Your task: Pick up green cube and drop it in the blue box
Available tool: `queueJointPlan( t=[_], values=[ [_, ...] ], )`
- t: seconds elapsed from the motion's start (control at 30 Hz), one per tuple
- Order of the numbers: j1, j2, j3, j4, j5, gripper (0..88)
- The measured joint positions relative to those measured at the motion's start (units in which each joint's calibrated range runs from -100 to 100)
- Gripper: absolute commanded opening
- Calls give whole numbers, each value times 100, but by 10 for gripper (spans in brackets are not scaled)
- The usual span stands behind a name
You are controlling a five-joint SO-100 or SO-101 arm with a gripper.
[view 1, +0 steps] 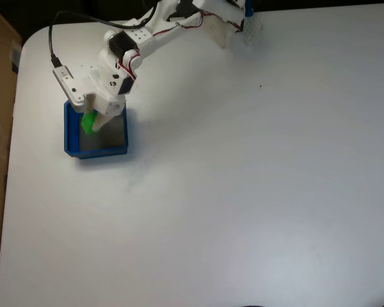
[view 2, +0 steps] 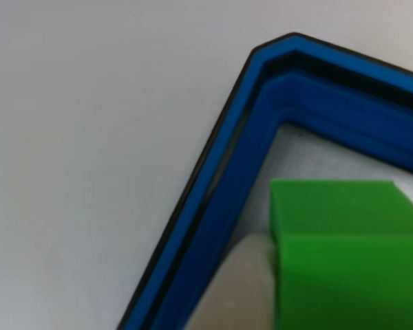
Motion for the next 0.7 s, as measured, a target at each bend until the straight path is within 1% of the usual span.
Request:
queueJointPlan(
  t=[0.7],
  values=[
    [71, 499, -9, 0, 0, 6]
  ],
)
